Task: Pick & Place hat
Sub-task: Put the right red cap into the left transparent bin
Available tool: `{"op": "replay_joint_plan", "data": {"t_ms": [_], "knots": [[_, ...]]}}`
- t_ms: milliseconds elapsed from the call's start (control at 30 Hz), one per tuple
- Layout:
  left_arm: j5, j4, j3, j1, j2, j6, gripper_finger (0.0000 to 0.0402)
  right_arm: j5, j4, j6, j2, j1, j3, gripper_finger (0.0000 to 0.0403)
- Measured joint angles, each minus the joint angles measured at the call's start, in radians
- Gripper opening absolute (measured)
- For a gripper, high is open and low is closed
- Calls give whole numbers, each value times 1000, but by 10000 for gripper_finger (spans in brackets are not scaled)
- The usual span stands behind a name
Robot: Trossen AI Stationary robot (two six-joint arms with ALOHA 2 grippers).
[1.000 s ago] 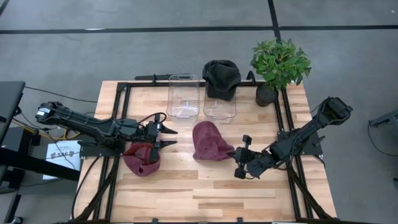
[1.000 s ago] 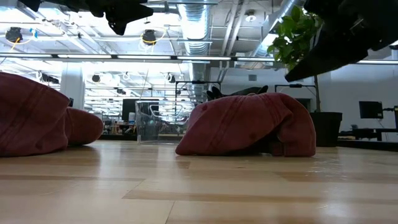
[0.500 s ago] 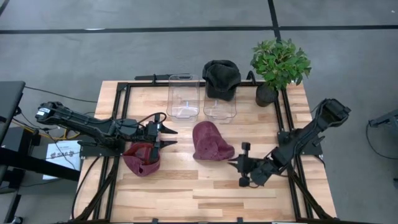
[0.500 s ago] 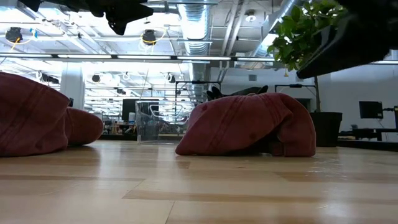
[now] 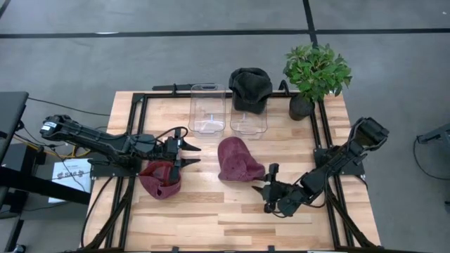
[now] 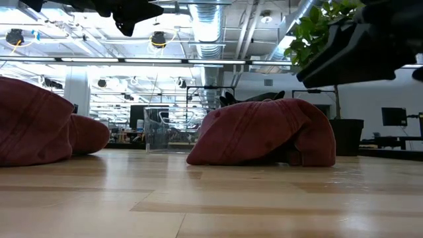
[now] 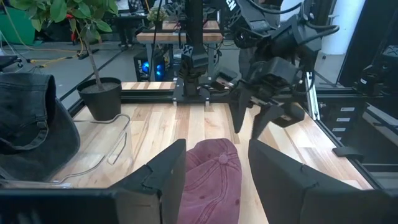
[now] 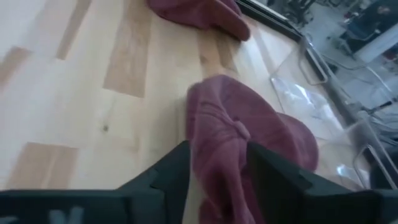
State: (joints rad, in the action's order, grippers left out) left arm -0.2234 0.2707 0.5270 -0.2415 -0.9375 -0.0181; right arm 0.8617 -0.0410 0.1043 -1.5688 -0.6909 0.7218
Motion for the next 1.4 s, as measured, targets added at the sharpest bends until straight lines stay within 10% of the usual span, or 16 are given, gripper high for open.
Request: {"op": "replay_joint_plan", "data": {"t_ms": [467,600,800,1400], "knots": [[0,7,0,0,0,0,173,-29,195,199,-5,93,5,212],[0,11,0,0,0,0,173,-59,194,212,-8,121,5,176],[0,27,0,0,0,-3,173,-92,190,194,-8,139,5,18],[0,96,0,1,0,-52,173,13,172,-179,209,89,216,1]]}}
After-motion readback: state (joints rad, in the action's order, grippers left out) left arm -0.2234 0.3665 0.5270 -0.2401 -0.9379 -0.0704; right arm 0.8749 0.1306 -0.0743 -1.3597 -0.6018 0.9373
